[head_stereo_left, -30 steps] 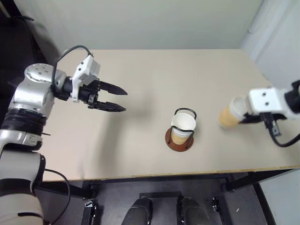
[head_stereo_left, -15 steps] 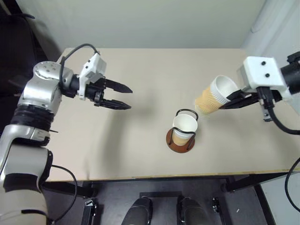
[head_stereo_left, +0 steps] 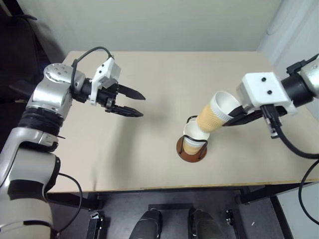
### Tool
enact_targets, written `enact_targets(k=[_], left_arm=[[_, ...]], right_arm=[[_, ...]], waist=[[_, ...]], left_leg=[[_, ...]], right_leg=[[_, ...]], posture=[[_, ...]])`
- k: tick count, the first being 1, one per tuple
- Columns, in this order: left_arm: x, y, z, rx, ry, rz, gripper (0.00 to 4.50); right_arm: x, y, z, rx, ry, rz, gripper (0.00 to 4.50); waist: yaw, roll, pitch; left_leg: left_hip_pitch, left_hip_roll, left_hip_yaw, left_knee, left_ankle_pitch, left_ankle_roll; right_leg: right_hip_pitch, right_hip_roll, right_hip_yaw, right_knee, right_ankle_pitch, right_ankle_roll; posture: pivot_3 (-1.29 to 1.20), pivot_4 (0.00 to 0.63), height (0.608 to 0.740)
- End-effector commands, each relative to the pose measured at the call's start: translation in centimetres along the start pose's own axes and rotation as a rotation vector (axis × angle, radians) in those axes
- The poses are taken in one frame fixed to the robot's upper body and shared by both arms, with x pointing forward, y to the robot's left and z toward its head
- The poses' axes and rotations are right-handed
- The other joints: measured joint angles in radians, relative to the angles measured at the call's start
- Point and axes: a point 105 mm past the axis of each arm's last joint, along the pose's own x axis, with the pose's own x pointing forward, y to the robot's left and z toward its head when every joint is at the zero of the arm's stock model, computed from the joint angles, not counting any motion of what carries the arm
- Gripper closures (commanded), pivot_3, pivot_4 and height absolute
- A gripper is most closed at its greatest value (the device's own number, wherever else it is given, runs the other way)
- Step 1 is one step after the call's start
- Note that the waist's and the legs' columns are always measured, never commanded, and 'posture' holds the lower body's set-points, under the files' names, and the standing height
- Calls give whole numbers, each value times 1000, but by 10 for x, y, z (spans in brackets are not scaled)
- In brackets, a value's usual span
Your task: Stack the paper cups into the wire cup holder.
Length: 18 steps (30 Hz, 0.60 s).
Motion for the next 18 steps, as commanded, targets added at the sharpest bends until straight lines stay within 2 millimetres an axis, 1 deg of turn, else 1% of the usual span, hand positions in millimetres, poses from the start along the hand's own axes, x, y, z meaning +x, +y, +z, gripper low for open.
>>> enact_targets(k=[1, 5, 18], left_arm=[[-5, 1, 14, 55, -13, -13, 1263], [-4, 1, 14, 56, -12, -17, 1263], [-9, -3, 14, 56, -5, -16, 1263]], right_arm=[[-5, -1, 11, -42, -16, -11, 4458], [-1, -4, 12, -52, -24, -10, 4458], [14, -9, -3, -95, 10, 12, 4458]], waist=[[0, 0, 0], [0, 0, 0], [0, 0, 0]], left_leg=[[0, 0, 0, 0, 0, 0], [0, 0, 0, 0, 0, 0], [0, 0, 0, 0, 1, 1]], right_leg=[[0, 0, 0, 0, 0, 0], [0, 0, 0, 0, 0, 0], [0, 0, 0, 1, 0, 0]], posture=[[0, 150, 740], [0, 150, 740], [0, 150, 740]])
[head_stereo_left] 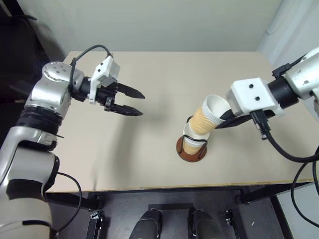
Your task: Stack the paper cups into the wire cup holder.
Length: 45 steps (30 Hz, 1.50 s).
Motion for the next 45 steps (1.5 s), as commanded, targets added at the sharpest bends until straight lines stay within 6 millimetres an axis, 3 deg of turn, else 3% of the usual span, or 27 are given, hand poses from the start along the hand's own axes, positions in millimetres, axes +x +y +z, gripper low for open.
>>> enact_targets(k=[1, 30, 33, 39, 43, 45], left_arm=[[-5, -3, 12, 44, -8, -25, 1263], [-6, -6, 14, 35, 3, -38, 1263], [-5, -7, 13, 33, 5, -40, 1263], [-5, -8, 12, 32, 6, -42, 1263], [-6, -8, 11, 27, 6, -40, 1263], [-9, -7, 9, -3, 9, -24, 1263]], right_arm=[[0, -2, -1, -29, 16, -8, 4458], [26, 3, -13, -86, 38, 39, 4458], [28, 1, -13, -88, 36, 31, 3874], [29, -3, -9, -78, 11, 18, 1848], [20, -18, 10, 30, -117, -60, 450], [2, -30, 16, 156, -209, -150, 450]], waist=[[0, 0, 0], [-1, 0, 0], [-1, 0, 0], [-1, 0, 0], [-3, 0, 0], [-5, 0, 0]], left_leg=[[0, 0, 0, 0, 0, 0], [0, 0, 0, 0, 1, 0], [1, 0, 0, 0, 1, 1], [1, 0, 0, 0, 1, 1], [1, 0, 0, 0, 1, 1], [1, 0, 0, 0, 2, 0]], right_leg=[[0, 0, 0, 0, 0, 0], [0, 0, 0, 2, 0, 0], [0, 0, 0, 2, 0, 0], [0, 0, 0, 3, 0, 0], [0, 0, 0, 4, 0, 0], [-1, 0, 0, 5, 0, 0]], posture=[[0, 150, 740], [0, 150, 740], [0, 150, 740], [0, 150, 740], [0, 150, 740], [0, 150, 740]])
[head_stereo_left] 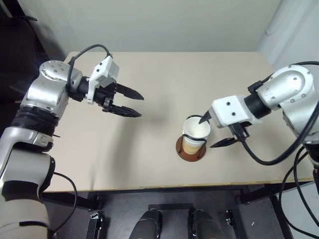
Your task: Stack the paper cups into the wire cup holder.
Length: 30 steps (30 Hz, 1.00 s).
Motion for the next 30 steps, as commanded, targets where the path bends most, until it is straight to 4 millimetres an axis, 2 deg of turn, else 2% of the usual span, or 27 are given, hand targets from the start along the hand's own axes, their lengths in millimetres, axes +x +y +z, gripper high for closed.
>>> enact_targets(k=[1, 2, 5, 9, 15, 23, 26, 30], left_arm=[[-10, -1, 7, -6, -10, 3, 1263], [-10, 0, 6, -14, -9, 8, 1263], [-15, 7, 7, -153, -41, 46, 1263], [-21, 5, 12, -219, -121, 56, 1263], [-32, 8, 11, -210, -167, 141, 1263], [-62, 21, 14, -195, -180, 322, 1263], [-69, 20, 7, -211, -155, 377, 1263], [-73, 20, 0, -241, -146, 409, 1263]], right_arm=[[-40, -21, 21, 133, -141, -204, 450], [-44, -23, 21, 158, -154, -223, 450], [-66, -25, -14, 332, -133, -380, 450], [-86, -17, -42, 495, -150, -509, 450], [-85, -3, -78, 619, -153, -605, 450], [-68, -9, -88, 637, -174, -671, 450], [-61, -9, -99, 654, -164, -690, 450], [-57, -7, -95, 665, -193, -692, 450]], waist=[[0, 0, 0], [3, 0, 0], [12, -3, -1], [13, -4, -1], [11, -4, -1], [2, -4, -1], [2, -4, -1], [4, -4, -1]], left_leg=[[0, 0, 0, 0, 1, 0], [0, 0, 0, 0, 1, -1], [0, 0, 0, 0, 1, -1], [-1, -1, -1, 1, 1, -2], [1, 0, -1, -1, 0, -5], [2, 0, 0, -1, 1, 3], [1, 0, 0, -1, 2, 5], [2, 0, 0, -1, 3, 5]], right_leg=[[-1, 0, 0, 1, 0, 0], [-1, 0, 0, 1, 0, 0], [0, 0, -1, 2, -2, -4], [0, -1, -1, 2, -3, -5], [0, 0, -1, 4, -4, -1], [-1, 0, 1, 7, -2, 3], [-1, 0, 1, 7, -1, 2], [0, 0, 1, 8, 0, 2]], posture=[[0, 150, 740], [0, 150, 740], [0, 150, 740], [0, 150, 740], [0, 150, 740], [0, 150, 740], [0, 150, 740], [0, 150, 740]])
